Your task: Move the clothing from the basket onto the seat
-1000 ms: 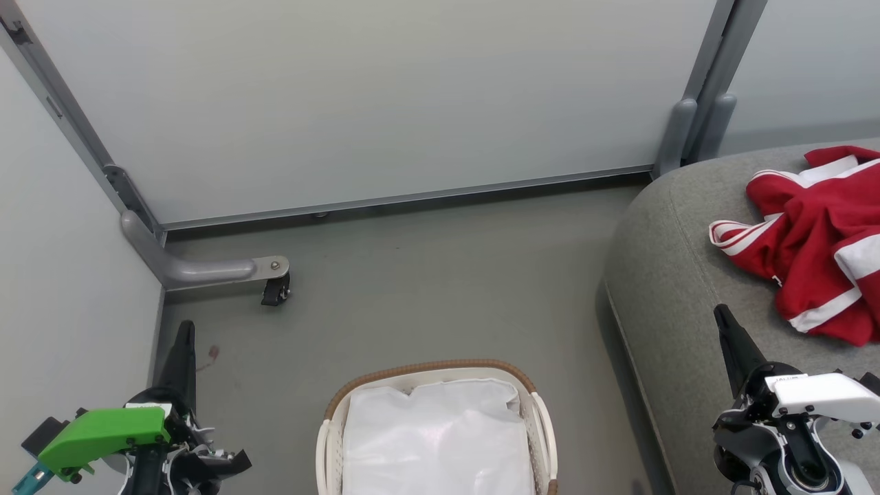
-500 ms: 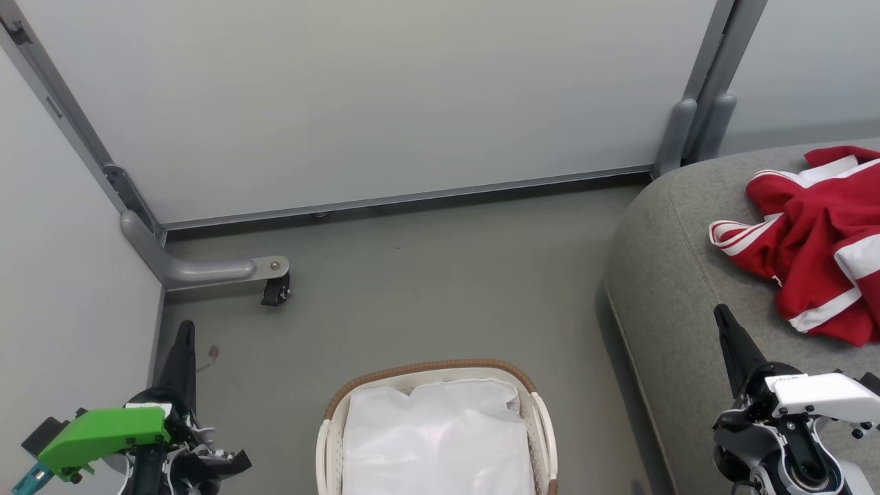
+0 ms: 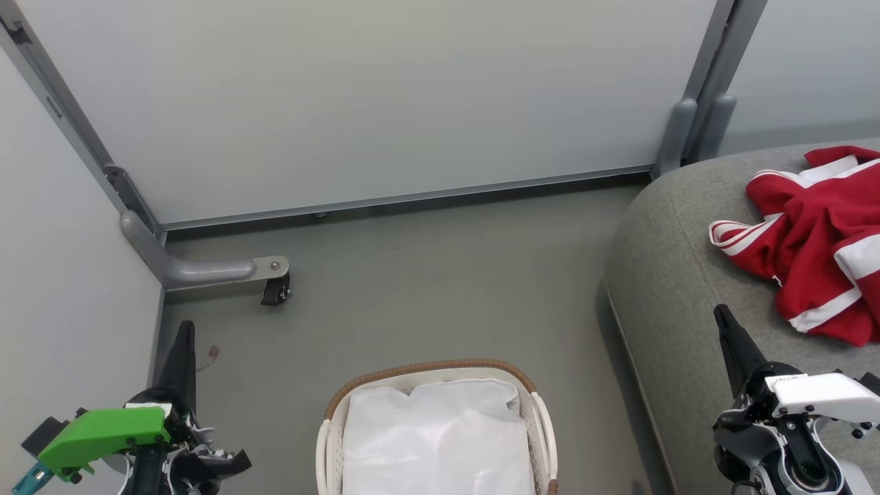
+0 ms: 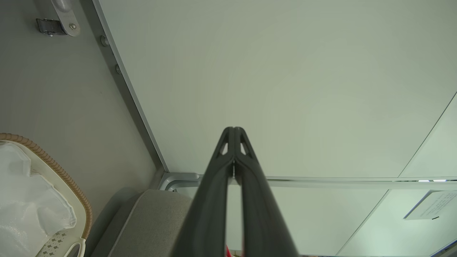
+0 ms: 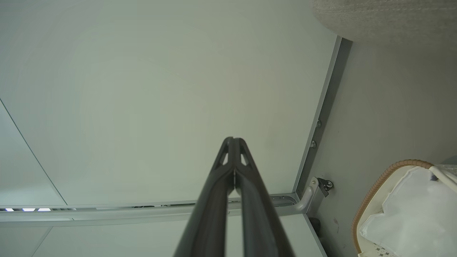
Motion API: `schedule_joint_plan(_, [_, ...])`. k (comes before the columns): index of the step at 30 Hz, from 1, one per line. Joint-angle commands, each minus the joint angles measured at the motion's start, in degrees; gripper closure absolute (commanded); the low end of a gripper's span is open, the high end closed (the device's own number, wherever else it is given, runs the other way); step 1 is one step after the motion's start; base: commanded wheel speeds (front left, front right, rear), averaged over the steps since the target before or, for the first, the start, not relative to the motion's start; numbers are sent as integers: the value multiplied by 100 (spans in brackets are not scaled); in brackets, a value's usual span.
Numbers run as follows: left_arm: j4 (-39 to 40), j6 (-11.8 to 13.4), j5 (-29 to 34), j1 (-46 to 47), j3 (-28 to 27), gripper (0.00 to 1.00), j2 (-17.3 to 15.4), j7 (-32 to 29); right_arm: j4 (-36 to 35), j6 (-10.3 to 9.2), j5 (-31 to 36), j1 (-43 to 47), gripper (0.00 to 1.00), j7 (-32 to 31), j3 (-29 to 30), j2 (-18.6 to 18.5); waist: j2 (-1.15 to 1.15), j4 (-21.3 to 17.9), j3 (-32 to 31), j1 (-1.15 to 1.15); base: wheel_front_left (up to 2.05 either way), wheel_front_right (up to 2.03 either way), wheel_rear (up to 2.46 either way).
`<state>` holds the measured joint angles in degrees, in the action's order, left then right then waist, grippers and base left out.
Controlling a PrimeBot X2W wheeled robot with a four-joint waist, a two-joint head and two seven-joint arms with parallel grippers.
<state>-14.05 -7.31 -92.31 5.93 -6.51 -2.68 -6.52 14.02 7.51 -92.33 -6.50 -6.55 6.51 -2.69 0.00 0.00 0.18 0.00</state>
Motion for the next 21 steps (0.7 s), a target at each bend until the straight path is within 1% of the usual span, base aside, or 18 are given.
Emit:
schedule_joint_plan(1, [10,-38,-21,62,-12,100,-38,-21,-18,-4,-19,62,100,-17,12,-36,0,0,0,0,0,0,0])
schedule_joint_plan(21, [11,-38,-21,61,-12,100,-37,-21,-18,-4,-19,62,100,-16,12,-36,0,0,0,0,0,0,0])
